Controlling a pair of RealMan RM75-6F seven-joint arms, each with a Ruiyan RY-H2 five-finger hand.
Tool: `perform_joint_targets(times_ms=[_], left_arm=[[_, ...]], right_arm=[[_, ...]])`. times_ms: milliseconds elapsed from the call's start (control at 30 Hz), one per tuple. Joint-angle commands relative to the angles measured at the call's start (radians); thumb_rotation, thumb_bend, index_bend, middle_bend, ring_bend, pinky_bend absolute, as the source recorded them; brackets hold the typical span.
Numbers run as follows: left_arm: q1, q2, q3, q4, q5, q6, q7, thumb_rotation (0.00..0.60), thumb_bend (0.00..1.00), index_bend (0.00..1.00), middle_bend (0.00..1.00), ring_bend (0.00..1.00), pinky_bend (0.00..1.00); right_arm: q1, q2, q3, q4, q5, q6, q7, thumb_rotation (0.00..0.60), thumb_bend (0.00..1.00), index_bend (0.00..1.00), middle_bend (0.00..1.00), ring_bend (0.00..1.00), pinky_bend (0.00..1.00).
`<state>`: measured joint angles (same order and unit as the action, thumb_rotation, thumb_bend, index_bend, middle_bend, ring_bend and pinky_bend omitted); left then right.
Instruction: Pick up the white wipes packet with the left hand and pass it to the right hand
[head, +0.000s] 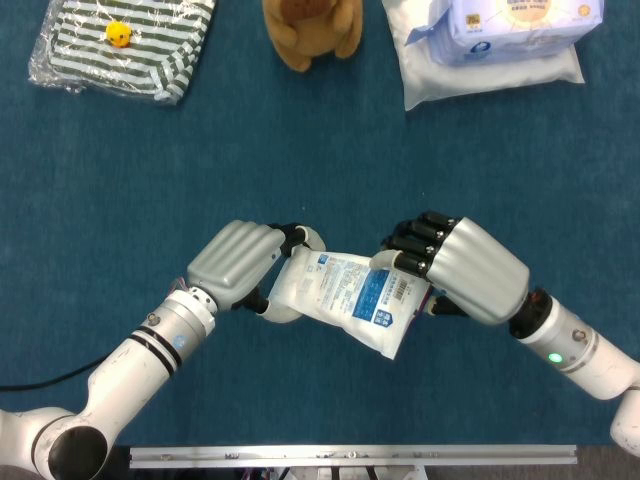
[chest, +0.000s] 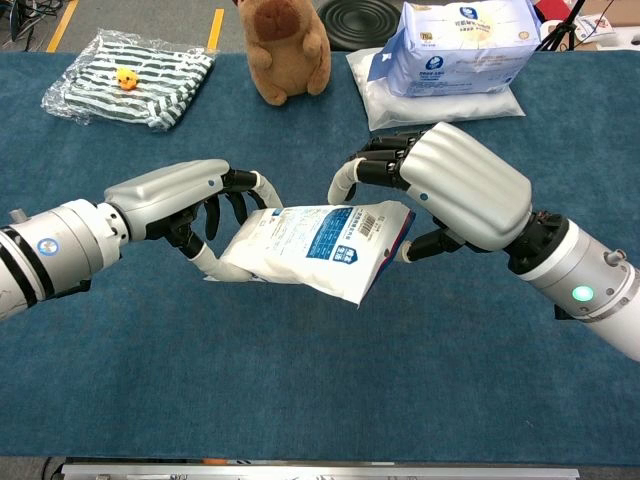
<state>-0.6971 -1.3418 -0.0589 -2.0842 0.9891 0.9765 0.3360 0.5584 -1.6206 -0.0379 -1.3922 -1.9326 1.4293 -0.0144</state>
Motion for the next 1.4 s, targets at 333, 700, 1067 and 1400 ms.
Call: perform_joint_targets(times_ms=[333, 700, 1067, 1400], left_arm=[[-0.007, 0.003, 0.007, -0.002, 0.004, 0.002, -0.005, 0.600, 0.16, 0.40, 0.39, 0.37, 0.54], [-0.012, 0.006, 0.013, 0.003, 0.005, 0.000, -0.010, 0.600, 0.16, 0.39, 0.26, 0.31, 0.54], [-0.027, 0.031, 0.027, 0.005, 0.007, -0.046, -0.032, 0.600, 0.16, 0.33, 0.00, 0.15, 0.48], [-0.045, 0.057, 0.039, 0.010, 0.005, -0.099, -0.059, 0.600, 0.16, 0.15, 0.00, 0.08, 0.42]], right_arm=[[-0.010, -0.023, 0.006, 0.019, 0.009, 0.028, 0.016, 0.600, 0.27, 0.63, 0.64, 0.55, 0.52], [-0.023, -0.059, 0.020, 0.062, 0.008, 0.087, 0.051, 0.600, 0.30, 0.76, 0.75, 0.65, 0.59], [-0.030, -0.094, 0.030, 0.109, -0.005, 0.149, 0.084, 0.600, 0.33, 0.81, 0.79, 0.69, 0.62], [-0.038, -0.108, 0.044, 0.126, 0.008, 0.178, 0.103, 0.600, 0.35, 0.85, 0.82, 0.71, 0.64]])
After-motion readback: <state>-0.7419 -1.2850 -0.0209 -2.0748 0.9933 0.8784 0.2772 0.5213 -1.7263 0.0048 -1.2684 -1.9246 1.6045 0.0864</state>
